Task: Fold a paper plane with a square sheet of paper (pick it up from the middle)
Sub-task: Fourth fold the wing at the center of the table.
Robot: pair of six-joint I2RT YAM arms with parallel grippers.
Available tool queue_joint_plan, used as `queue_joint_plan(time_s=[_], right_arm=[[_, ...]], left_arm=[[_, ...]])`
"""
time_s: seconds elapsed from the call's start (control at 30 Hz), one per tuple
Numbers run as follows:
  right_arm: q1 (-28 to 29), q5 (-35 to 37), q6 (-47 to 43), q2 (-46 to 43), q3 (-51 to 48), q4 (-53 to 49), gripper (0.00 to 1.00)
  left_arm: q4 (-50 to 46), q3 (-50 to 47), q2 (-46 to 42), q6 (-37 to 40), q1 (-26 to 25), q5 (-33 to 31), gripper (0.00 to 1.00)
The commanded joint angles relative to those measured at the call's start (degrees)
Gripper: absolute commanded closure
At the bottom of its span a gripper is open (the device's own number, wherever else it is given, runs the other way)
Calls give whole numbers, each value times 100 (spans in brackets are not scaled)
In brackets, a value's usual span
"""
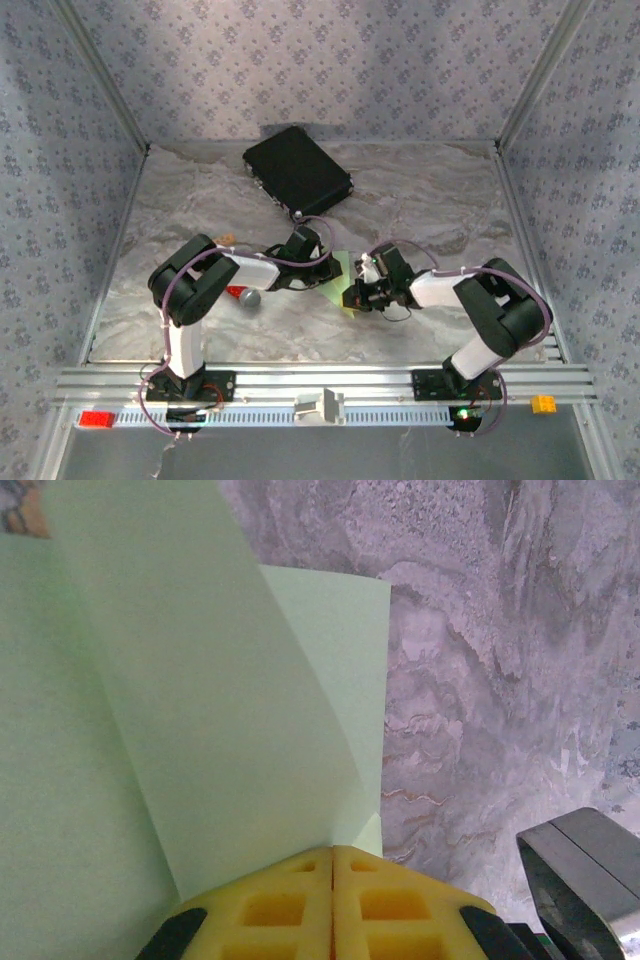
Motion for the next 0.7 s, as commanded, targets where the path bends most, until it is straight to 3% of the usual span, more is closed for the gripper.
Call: queue_joint_plan(time_s=[0.0,0.67], right_arm=[[39,116,102,13,-317,-235,96],[283,379,426,-1266,-1489,-308,95]], left_arm=[[-264,-148,193,39,9,-140,93],[-193,-227,235,-51,37,-191,93]])
